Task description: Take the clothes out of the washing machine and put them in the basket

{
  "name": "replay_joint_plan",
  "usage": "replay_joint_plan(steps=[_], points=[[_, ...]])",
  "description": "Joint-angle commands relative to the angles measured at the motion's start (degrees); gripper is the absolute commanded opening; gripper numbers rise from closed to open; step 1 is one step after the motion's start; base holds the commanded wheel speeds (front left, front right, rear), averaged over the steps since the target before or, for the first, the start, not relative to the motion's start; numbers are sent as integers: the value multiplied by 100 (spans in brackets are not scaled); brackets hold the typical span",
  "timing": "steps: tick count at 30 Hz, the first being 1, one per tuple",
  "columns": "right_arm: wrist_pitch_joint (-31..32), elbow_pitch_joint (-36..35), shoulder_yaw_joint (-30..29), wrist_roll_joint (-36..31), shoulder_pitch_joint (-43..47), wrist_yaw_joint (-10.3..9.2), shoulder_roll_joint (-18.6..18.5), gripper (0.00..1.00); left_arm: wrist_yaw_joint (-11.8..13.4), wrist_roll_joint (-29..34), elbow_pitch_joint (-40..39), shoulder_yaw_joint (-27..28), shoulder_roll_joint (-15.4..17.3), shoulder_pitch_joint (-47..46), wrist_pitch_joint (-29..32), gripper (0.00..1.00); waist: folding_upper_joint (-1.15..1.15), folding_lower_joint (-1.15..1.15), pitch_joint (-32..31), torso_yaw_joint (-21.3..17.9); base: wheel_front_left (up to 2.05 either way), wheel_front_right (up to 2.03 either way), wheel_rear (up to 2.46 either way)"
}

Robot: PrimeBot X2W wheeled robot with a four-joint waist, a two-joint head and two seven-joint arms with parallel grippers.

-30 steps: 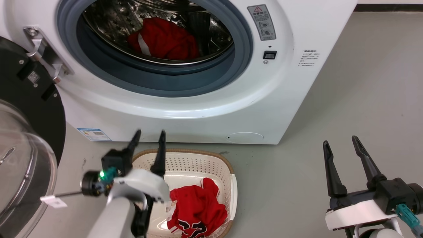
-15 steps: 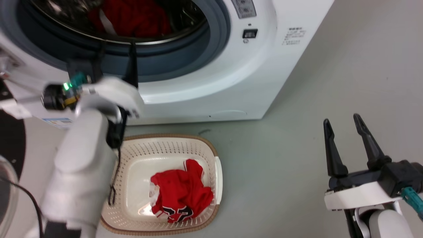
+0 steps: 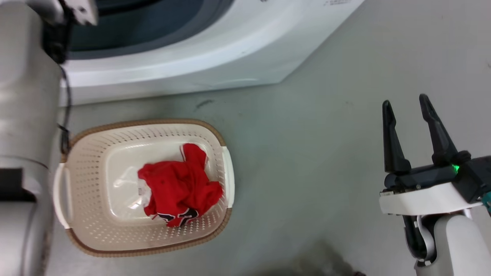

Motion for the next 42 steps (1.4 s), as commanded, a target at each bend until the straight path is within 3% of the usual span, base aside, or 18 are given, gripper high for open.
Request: replay_joint_plan(steps=[1, 11, 19, 38, 39, 40, 42], points=[[-12, -48, 13, 83, -132, -6, 11, 100, -47, 25, 147, -32, 121, -323, 146, 100, 0, -1, 436, -320, 0, 0, 0], [-12, -182, 80, 357, -353, -6, 13, 100, -313, 408, 780, -451, 798, -1789, 1348, 100, 0, -1, 1137, -721, 0, 0, 0], [-12, -235, 108, 494, -432, -6, 12, 100, -456, 622, 1056, -805, 1005, -2441, 2075, 100, 0, -1, 1420, -835, 0, 0, 0], [-12, -255, 163, 552, -475, -6, 12, 100, -454, 614, 1381, -1046, 1128, -2552, 2215, 100, 0, -1, 1674, -878, 0, 0, 0], [-12, -258, 166, 552, -479, -6, 12, 100, -461, 611, 1398, -1062, 1134, -2542, 2224, 65, 0, -1, 1677, -879, 0, 0, 0], [-12, -261, 164, 559, -481, -6, 12, 100, -466, 610, 1404, -1076, 1149, -2540, 2195, 0, 0, -1, 1679, -881, 0, 0, 0], [-12, -263, 154, 567, -483, -6, 12, 100, -484, 587, 1417, -1099, 1158, -2535, 2172, 0, 0, -1, 1676, -882, 0, 0, 0]])
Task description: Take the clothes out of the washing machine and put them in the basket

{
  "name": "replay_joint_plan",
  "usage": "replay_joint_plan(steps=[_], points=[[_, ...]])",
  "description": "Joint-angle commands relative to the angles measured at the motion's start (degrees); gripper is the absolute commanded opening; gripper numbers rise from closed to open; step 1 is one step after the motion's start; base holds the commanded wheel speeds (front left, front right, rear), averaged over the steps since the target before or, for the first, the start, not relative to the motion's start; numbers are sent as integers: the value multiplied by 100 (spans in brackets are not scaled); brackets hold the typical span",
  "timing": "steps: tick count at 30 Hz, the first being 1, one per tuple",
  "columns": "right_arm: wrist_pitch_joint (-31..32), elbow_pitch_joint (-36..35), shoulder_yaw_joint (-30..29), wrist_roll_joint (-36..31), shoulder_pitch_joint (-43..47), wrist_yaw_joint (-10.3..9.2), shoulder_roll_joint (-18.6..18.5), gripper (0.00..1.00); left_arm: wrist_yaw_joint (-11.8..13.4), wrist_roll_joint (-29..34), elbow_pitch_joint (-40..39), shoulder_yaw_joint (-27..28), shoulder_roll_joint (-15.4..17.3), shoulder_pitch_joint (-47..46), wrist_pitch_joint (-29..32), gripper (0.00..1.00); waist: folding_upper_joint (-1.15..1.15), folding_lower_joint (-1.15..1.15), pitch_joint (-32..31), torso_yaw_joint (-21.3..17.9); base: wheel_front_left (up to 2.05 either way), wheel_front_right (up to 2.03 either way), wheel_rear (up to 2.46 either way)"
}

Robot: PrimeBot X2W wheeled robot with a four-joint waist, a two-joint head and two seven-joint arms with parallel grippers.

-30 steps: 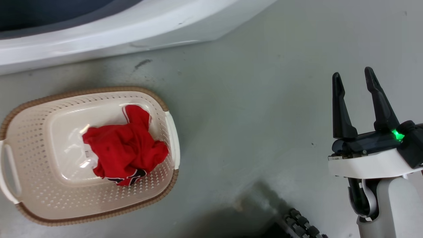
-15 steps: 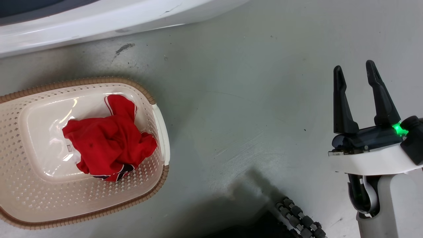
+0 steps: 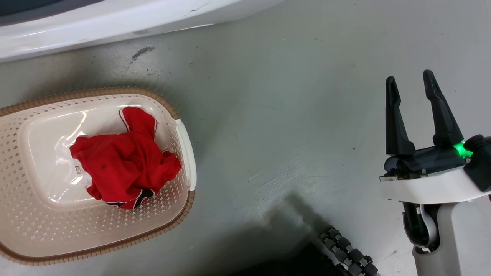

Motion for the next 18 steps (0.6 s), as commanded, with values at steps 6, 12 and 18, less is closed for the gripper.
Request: replay_joint_plan(steps=[6, 12, 18], points=[[-12, 17, -15, -37, -68, -6, 12, 100, 18, -86, 81, -32, 136, 85, -466, 0, 0, 0, -81, 32, 0, 0, 0], [-12, 48, -36, -122, -9, -6, 11, 100, 83, -190, 16, -20, -37, 218, -1094, 0, 0, 0, -308, 142, 0, 0, 0], [-12, 78, -84, -260, 56, -6, 11, 100, 87, -391, 29, 58, -344, 663, -1864, 0, 0, 0, -692, 370, 0, 0, 0]])
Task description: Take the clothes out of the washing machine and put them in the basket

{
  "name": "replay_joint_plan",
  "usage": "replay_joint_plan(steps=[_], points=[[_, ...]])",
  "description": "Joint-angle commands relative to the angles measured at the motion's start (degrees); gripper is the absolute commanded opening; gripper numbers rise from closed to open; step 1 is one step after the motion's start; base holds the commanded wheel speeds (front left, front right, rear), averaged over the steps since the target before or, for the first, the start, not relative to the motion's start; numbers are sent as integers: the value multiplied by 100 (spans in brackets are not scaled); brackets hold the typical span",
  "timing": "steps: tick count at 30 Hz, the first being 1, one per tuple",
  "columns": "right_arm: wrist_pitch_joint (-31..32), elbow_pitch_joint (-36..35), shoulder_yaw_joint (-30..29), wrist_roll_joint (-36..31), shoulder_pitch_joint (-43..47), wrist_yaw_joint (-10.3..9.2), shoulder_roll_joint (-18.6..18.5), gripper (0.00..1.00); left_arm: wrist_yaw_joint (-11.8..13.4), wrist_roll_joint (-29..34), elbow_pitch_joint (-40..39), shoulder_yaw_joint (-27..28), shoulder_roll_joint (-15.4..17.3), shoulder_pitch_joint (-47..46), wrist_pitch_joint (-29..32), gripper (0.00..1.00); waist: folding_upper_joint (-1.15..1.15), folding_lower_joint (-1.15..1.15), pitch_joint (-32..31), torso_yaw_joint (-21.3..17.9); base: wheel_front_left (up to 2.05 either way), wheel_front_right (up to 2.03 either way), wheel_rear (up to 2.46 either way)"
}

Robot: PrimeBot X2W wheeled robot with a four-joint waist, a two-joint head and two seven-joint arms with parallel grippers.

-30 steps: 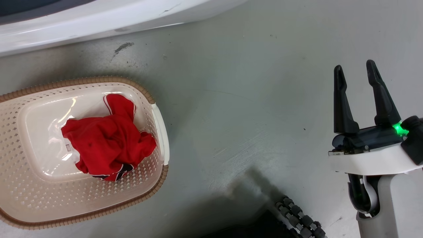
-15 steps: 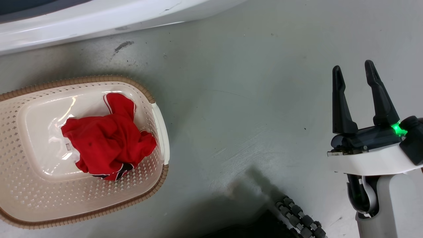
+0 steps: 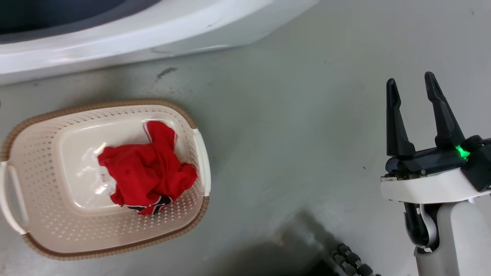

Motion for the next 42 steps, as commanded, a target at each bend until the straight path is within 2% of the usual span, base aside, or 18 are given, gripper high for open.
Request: replay_joint_plan(steps=[1, 12, 20, 27, 34, 42], points=[[-12, 20, -15, -51, 48, -6, 10, 100, 10, -48, 8, 22, -67, 206, -165, 0, 0, 0, -220, 154, 0, 0, 0], [-11, 172, -82, -324, 370, -6, 8, 100, 3, -402, 60, 129, -590, 1358, -1411, 0, 0, 0, -1131, 525, 0, 0, 0], [-11, 278, -137, -452, 657, -6, 8, 100, 36, -687, -210, 285, -911, 2321, -1877, 0, 0, 0, -1780, 704, 0, 0, 0], [-11, 336, -135, -549, 899, -6, 8, 100, 171, -747, -1279, 433, -1056, 3263, -1913, 0, 0, 0, -2273, 851, 0, 0, 0], [-11, 363, -134, -633, 1155, -6, 8, 100, 283, -667, -2502, 541, -1017, 4308, -1913, 0, 0, 0, -2743, 978, 0, 0, 0], [-11, 378, -128, -709, 1432, -6, 8, 100, 381, -685, -3539, 518, -1065, 5202, -1905, 0, 0, 0, -3175, 1164, 0, 0, 0]])
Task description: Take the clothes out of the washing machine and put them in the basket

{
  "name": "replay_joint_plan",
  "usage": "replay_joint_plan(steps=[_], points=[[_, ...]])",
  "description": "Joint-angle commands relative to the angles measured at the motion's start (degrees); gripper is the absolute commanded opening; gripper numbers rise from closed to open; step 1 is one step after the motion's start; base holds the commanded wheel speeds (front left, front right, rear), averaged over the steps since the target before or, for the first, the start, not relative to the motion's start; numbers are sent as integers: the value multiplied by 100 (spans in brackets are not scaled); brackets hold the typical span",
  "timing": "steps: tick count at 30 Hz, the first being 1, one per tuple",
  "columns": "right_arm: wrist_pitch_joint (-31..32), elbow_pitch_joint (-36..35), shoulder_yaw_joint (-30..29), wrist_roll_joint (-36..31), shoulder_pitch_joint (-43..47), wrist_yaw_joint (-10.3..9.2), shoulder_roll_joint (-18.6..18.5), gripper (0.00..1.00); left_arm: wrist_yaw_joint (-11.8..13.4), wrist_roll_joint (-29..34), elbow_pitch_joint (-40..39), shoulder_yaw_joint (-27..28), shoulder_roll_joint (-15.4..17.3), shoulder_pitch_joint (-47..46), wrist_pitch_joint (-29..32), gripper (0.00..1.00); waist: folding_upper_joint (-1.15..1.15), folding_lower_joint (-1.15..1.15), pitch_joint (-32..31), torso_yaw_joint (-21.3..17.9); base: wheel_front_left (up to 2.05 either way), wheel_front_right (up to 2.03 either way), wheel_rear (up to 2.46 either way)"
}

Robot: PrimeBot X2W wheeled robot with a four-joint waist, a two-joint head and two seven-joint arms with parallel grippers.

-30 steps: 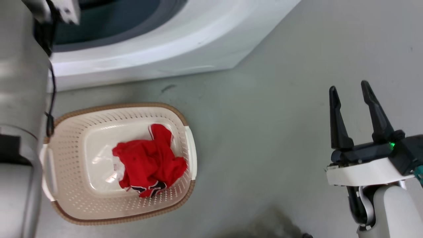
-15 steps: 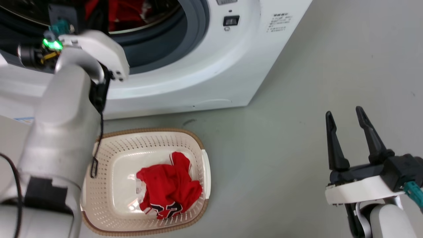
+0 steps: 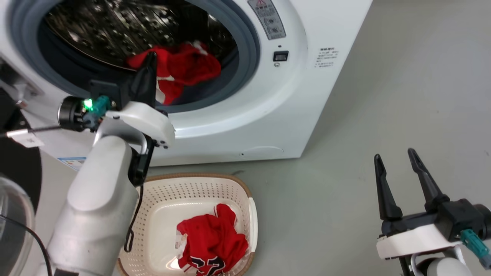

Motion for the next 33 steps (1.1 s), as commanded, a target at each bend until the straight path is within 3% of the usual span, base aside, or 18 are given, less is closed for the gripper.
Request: replay_joint_plan(steps=[1, 33], points=[[-11, 11, 1, -39, 144, -7, 6, 100, 37, 3, -243, -27, -5, 185, -16, 0, 0, 1, -180, 122, 0, 0, 0], [-11, 94, 97, -101, 808, -7, 6, 100, 595, 85, -3971, -235, 569, 1462, 1051, 0, 0, 1, -1201, 551, 0, 0, 0]])
